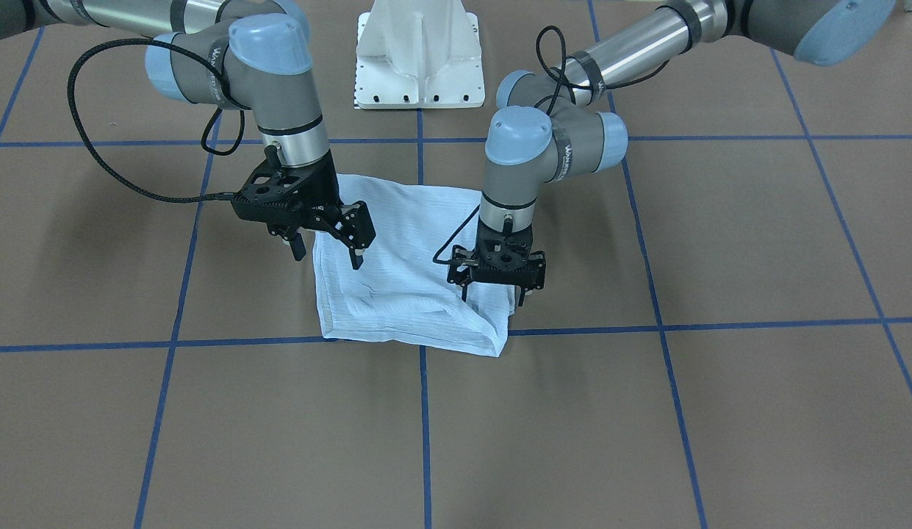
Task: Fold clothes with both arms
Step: 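Release the shirt with both grippers and raise them away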
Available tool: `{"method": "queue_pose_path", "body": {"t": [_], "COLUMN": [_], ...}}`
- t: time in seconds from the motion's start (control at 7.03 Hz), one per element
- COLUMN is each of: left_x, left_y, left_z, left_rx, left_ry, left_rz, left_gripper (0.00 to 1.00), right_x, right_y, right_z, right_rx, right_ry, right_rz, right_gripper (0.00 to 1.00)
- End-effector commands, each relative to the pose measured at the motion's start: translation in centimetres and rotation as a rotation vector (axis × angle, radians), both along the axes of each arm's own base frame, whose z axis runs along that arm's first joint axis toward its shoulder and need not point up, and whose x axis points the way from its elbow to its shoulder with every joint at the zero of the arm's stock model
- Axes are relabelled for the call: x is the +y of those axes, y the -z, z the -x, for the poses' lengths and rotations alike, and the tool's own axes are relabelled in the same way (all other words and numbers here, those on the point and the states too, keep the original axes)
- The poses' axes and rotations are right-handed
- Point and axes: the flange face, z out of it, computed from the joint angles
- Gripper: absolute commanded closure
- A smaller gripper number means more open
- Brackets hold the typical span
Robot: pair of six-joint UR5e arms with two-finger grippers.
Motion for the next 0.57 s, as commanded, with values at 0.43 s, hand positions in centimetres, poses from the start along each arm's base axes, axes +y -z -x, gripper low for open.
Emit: {"method": "queue_pose_path", "body": {"t": [0.43], "left_x": [-9.0], "left_y": [1.5], "left_z": [4.3], "left_rx": [-0.002], "left_ry": [0.081], "left_rz": [0.029], "left_gripper": [0.00], "right_x": [1.1], "right_y": [-1.1], "right_z": [3.3], "right_rx": [0.035], "right_ry": [0.021], "right_rz": [0.004], "right_gripper": [0.00]}}
